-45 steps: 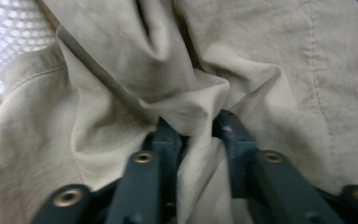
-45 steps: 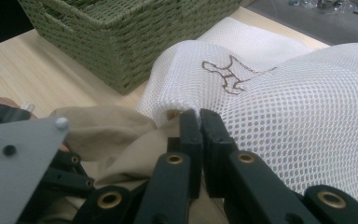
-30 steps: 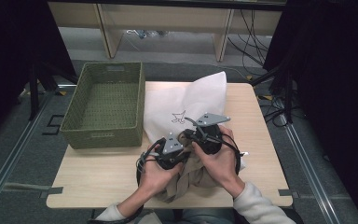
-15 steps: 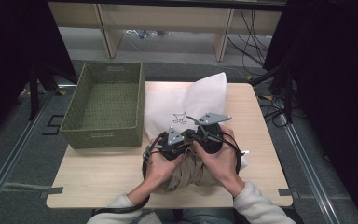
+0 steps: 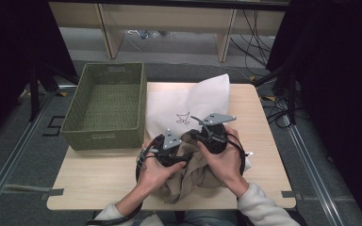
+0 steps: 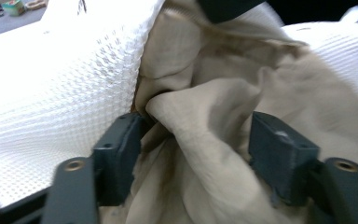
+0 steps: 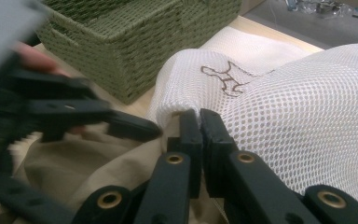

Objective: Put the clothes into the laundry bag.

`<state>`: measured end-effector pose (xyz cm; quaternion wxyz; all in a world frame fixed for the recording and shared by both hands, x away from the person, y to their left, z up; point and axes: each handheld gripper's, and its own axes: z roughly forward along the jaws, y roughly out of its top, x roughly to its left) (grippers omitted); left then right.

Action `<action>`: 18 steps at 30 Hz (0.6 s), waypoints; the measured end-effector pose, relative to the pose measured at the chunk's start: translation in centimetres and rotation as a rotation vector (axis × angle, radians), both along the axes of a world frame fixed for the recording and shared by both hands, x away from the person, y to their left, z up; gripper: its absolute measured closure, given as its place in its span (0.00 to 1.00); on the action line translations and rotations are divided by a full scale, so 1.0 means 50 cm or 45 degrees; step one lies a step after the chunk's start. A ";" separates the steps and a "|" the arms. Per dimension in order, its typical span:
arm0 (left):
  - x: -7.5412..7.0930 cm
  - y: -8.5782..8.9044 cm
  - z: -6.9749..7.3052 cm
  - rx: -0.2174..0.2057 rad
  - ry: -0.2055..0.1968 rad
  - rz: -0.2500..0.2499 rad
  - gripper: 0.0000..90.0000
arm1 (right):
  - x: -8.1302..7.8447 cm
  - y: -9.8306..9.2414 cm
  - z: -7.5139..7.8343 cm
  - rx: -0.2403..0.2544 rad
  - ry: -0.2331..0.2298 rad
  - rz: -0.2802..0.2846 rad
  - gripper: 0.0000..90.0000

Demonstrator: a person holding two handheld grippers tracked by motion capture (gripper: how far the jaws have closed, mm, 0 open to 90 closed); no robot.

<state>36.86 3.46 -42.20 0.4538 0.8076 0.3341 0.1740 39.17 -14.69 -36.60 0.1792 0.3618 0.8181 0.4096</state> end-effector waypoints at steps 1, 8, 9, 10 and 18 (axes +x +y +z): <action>-0.004 0.007 0.006 -0.001 -0.025 -0.012 0.33 | 0.002 -0.002 -0.001 -0.007 -0.023 0.004 0.99; -0.046 0.030 0.032 -0.009 0.040 -0.066 0.25 | 0.002 -0.002 -0.001 -0.008 -0.012 0.002 0.99; -0.050 0.029 0.031 -0.018 0.051 -0.069 0.23 | 0.001 -0.001 -0.001 -0.002 -0.012 -0.006 0.99; -0.053 0.031 0.031 0.006 0.050 -0.090 0.23 | 0.001 -0.001 -0.001 -0.002 -0.012 -0.006 0.99; -0.047 -0.001 -0.034 0.161 0.166 -0.147 0.18 | 0.002 0.000 -0.002 -0.007 0.000 0.006 0.99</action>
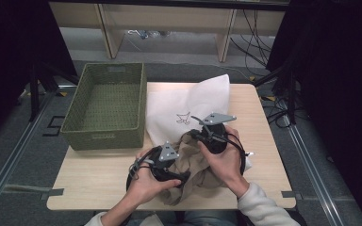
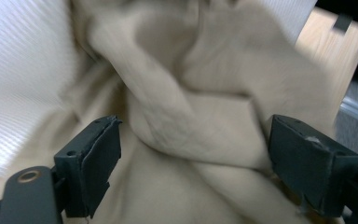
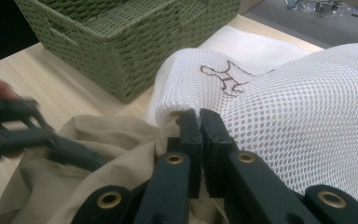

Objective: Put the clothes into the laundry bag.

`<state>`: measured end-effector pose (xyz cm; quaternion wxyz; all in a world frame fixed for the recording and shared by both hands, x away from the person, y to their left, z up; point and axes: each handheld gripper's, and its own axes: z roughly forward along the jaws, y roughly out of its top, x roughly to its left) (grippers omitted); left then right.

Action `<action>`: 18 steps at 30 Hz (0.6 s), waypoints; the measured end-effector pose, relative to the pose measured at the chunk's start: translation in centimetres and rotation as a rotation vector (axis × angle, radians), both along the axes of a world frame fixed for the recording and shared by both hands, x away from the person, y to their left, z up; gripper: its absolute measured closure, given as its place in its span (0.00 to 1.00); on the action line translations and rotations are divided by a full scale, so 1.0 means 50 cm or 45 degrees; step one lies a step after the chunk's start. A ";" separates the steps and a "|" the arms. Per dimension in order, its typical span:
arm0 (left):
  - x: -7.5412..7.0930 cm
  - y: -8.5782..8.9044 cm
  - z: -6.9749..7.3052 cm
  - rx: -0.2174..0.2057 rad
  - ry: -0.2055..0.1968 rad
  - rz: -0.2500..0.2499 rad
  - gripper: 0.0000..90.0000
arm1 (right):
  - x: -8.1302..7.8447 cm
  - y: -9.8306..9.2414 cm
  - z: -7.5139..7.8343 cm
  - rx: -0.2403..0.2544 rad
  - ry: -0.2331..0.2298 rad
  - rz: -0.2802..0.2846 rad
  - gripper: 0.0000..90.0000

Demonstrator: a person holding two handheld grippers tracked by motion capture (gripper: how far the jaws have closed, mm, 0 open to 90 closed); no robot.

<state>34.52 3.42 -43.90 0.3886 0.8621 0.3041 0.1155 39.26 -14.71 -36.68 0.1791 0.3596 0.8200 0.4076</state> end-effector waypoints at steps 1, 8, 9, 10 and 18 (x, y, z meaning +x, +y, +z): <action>0.007 -0.014 -0.027 0.047 0.037 -0.006 0.18 | 0.001 -0.001 0.000 -0.014 -0.016 0.003 0.99; 0.014 -0.049 -0.070 0.163 0.085 -0.072 0.36 | 0.002 0.002 -0.006 -0.011 -0.004 0.007 0.99; 0.014 -0.052 -0.067 0.182 0.080 -0.103 0.45 | 0.002 0.002 -0.006 -0.010 0.001 0.003 0.99; 0.014 -0.052 -0.067 0.182 0.080 -0.103 0.52 | 0.002 0.002 -0.006 -0.010 0.001 0.003 0.99; 0.020 -0.045 -0.060 0.075 0.013 -0.050 0.89 | -0.004 0.008 -0.006 -0.005 0.013 0.001 0.99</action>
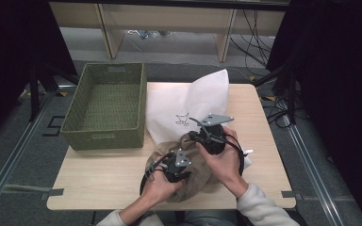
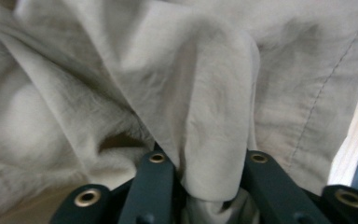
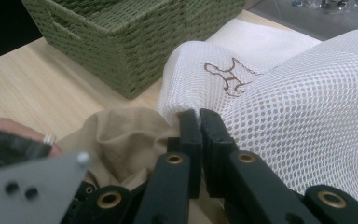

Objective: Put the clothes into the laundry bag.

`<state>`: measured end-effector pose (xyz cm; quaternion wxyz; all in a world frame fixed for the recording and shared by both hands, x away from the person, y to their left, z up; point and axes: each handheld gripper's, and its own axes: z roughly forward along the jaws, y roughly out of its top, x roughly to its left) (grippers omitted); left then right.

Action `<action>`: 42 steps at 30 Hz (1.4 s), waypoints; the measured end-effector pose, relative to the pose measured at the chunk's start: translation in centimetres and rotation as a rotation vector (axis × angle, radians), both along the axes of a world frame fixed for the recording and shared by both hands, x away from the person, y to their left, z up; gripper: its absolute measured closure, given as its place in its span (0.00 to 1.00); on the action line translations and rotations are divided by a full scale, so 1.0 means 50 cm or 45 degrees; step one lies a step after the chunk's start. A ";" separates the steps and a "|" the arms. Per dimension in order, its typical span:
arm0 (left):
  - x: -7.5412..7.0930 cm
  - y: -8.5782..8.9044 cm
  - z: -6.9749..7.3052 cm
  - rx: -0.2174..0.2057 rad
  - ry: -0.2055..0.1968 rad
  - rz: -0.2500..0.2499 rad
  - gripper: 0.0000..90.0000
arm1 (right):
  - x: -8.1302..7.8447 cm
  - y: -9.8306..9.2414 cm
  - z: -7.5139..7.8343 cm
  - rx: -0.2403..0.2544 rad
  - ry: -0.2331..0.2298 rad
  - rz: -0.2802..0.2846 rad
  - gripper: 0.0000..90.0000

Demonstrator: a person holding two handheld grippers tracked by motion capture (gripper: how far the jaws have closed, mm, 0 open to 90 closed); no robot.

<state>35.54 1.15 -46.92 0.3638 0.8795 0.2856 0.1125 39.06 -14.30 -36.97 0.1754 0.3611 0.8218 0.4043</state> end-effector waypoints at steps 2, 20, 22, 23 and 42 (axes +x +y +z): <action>0.002 0.007 0.014 -0.080 -0.001 0.023 0.90 | 0.002 -0.001 0.001 -0.002 -0.011 0.015 0.99; 0.045 0.009 0.072 -0.242 -0.049 0.174 0.84 | -0.025 0.008 0.040 0.119 -0.028 0.067 1.00; 0.059 0.002 0.044 -0.282 -0.054 0.230 0.79 | -0.012 0.005 0.025 0.090 -0.005 0.055 1.00; 0.059 0.005 0.047 -0.254 -0.063 0.202 0.76 | -0.009 0.001 0.021 0.084 -0.004 0.044 1.00; -0.007 0.060 0.104 -0.225 -0.137 0.104 0.21 | -0.001 -0.015 0.015 0.063 -0.016 -0.002 1.00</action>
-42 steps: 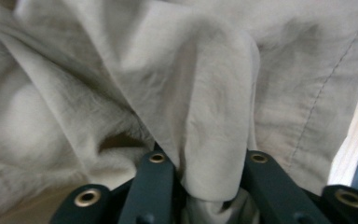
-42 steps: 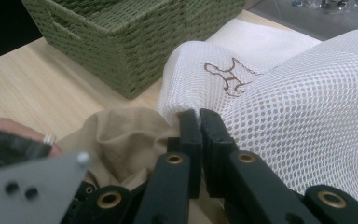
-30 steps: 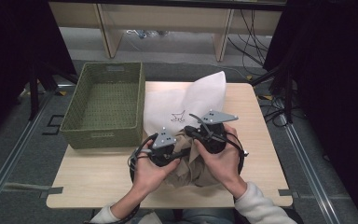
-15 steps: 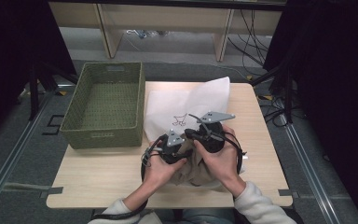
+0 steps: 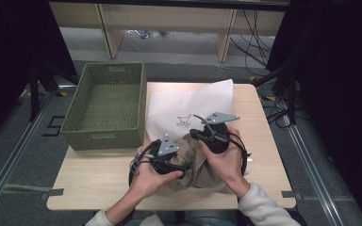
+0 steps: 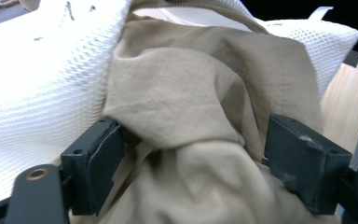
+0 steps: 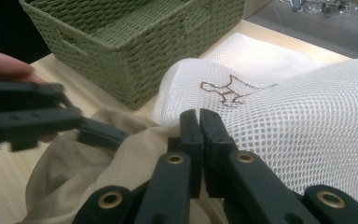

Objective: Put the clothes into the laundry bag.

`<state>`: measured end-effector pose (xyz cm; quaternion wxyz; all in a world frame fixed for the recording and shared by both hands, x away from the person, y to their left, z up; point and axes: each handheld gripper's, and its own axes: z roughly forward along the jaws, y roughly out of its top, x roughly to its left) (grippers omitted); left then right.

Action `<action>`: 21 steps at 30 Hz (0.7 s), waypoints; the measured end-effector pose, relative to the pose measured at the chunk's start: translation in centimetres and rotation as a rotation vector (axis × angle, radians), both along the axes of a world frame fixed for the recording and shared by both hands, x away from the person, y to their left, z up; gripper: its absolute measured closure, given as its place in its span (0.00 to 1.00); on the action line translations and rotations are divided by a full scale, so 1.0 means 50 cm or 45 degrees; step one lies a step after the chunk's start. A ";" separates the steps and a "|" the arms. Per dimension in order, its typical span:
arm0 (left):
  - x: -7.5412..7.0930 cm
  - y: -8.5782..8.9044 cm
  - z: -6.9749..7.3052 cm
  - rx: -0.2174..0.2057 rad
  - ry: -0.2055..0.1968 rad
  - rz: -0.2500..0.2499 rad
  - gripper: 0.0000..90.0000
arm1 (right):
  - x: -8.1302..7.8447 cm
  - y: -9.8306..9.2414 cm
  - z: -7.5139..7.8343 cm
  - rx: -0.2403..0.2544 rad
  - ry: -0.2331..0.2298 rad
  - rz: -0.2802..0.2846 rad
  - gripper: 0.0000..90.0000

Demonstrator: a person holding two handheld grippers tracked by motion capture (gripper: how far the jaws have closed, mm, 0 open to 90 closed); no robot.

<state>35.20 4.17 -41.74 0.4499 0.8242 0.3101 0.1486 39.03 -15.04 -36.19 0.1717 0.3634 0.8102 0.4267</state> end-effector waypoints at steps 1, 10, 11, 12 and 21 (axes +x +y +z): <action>-0.003 0.005 0.003 -0.016 0.004 -0.005 0.20 | 0.000 0.000 0.000 -0.001 0.005 0.004 1.00; -0.010 0.045 0.026 -0.037 -0.030 -0.011 0.17 | -0.003 0.002 0.002 0.002 0.022 -0.002 1.00; -0.005 0.047 0.022 0.008 -0.037 -0.024 0.17 | -0.003 0.002 0.001 0.002 0.021 -0.002 1.00; -0.004 0.042 0.014 0.016 -0.019 -0.016 0.17 | -0.003 0.002 0.001 0.002 0.023 -0.002 1.00; 0.007 -0.010 -0.075 0.162 0.138 -0.103 0.22 | -0.003 0.003 0.000 -0.001 0.010 0.002 1.00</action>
